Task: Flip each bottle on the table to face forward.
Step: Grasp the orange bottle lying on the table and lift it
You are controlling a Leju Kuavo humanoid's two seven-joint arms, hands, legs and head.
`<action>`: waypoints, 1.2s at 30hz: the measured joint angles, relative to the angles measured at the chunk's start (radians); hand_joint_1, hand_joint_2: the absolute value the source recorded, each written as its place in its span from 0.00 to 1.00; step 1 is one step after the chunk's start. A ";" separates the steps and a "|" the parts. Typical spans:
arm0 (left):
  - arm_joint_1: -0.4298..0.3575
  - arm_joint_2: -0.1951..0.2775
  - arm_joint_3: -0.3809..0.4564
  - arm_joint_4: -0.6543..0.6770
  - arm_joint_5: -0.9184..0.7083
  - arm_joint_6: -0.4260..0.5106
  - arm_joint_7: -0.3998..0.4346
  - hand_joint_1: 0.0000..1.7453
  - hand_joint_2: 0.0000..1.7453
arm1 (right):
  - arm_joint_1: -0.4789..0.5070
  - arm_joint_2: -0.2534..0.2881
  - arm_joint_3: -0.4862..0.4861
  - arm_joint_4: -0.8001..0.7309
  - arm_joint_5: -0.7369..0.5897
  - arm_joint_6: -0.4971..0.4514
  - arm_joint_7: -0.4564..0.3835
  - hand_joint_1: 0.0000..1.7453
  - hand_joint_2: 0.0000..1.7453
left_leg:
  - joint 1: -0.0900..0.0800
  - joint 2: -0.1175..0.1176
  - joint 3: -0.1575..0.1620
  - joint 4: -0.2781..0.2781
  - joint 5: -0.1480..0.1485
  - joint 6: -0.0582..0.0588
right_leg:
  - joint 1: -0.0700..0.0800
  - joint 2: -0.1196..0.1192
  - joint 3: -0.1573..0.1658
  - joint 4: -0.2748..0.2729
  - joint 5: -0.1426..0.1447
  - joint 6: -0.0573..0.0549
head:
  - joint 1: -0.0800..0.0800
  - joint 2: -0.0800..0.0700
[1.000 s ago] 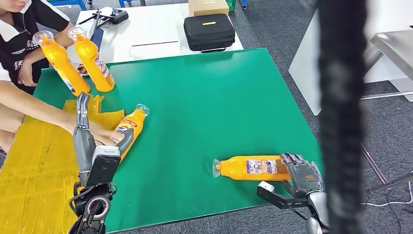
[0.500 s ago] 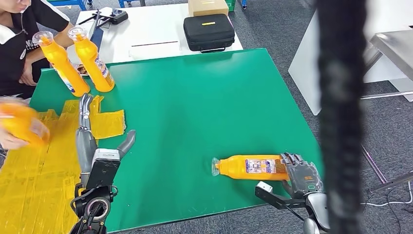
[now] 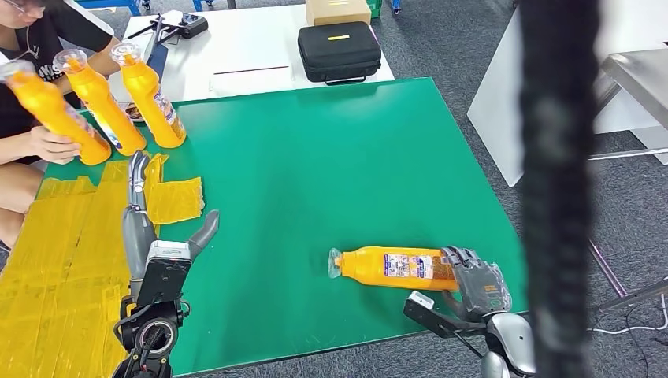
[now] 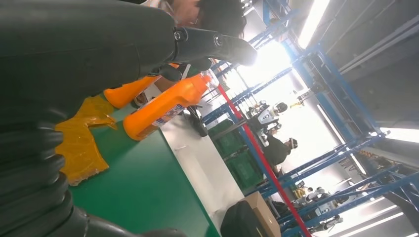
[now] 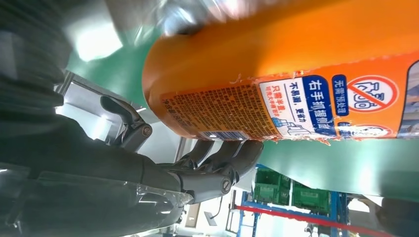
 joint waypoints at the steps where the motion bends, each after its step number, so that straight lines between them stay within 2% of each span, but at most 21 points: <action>1: 0.000 0.000 0.000 0.000 0.000 0.000 0.000 0.00 1.00 | 0.000 0.001 0.000 0.000 0.000 0.000 0.000 1.00 1.00 | 0.000 0.000 0.000 0.000 0.000 0.000 | 0.000 0.000 0.000 0.000 0.000 0.000 | 0.000 0.000; 7: 0.000 0.000 0.002 0.000 0.003 -0.002 0.000 0.00 1.00 | -0.003 0.007 -0.001 0.004 0.001 0.010 -0.001 0.97 1.00 | 0.000 0.000 0.000 0.000 0.000 0.000 | 0.000 0.000 0.000 0.000 0.000 0.000 | 0.000 0.000; 10: -0.001 0.000 0.004 0.001 0.009 -0.007 0.000 0.00 1.00 | -0.014 0.003 0.000 0.014 0.007 0.056 0.001 0.99 1.00 | 0.000 0.001 0.001 0.000 0.000 0.000 | 0.000 0.000 0.000 0.000 0.000 0.000 | 0.000 0.000; 11: -0.002 0.000 0.004 0.002 0.010 -0.008 0.000 0.00 1.00 | -0.020 0.000 0.000 0.021 0.008 0.073 0.004 0.95 1.00 | 0.000 0.002 0.001 0.000 0.000 0.000 | 0.000 0.001 0.001 0.000 0.000 0.000 | 0.000 0.000; 14: -0.005 0.000 0.005 0.008 0.016 -0.008 0.001 0.00 1.00 | -0.038 -0.012 0.007 0.049 0.007 0.113 0.016 0.50 1.00 | 0.000 0.004 0.007 0.000 -0.003 0.000 | 0.000 0.002 0.005 -0.001 -0.001 -0.001 | 0.000 0.000; 15: -0.005 0.001 0.005 0.011 0.018 -0.007 0.001 0.00 1.00 | -0.044 -0.016 0.012 0.061 0.006 0.123 0.022 0.38 1.00 | 0.000 0.005 0.009 0.000 -0.005 -0.001 | 0.000 0.002 0.008 -0.001 -0.002 -0.001 | 0.000 0.000; 17: -0.006 0.002 0.005 0.016 0.021 -0.003 0.003 0.00 1.00 | -0.057 -0.024 0.022 0.084 0.003 0.137 0.036 0.30 1.00 | 0.000 0.005 0.016 0.000 -0.008 0.000 | 0.001 0.003 0.013 -0.002 -0.005 -0.001 | 0.000 0.000; 20: -0.006 0.002 0.004 0.020 0.022 0.002 0.004 0.00 1.00 | -0.075 -0.032 0.036 0.114 0.002 0.149 0.054 0.03 1.00 | 0.000 0.006 0.022 -0.001 -0.010 0.001 | 0.001 0.004 0.019 -0.002 -0.007 0.000 | 0.000 0.000; 21: -0.006 0.003 0.004 0.022 0.022 0.002 0.005 0.00 1.00 | -0.079 -0.034 0.040 0.125 0.002 0.153 0.058 0.00 1.00 | 0.000 0.006 0.023 -0.001 -0.010 0.001 | 0.000 0.004 0.020 -0.002 -0.007 0.000 | 0.000 0.000; 36: -0.005 0.005 0.006 0.046 0.028 0.016 0.009 0.00 1.00 | -0.130 -0.056 0.131 0.180 0.054 0.191 0.122 0.00 1.00 | 0.000 0.015 0.033 -0.001 -0.015 0.001 | 0.002 0.013 0.029 -0.004 -0.008 -0.001 | 0.000 0.000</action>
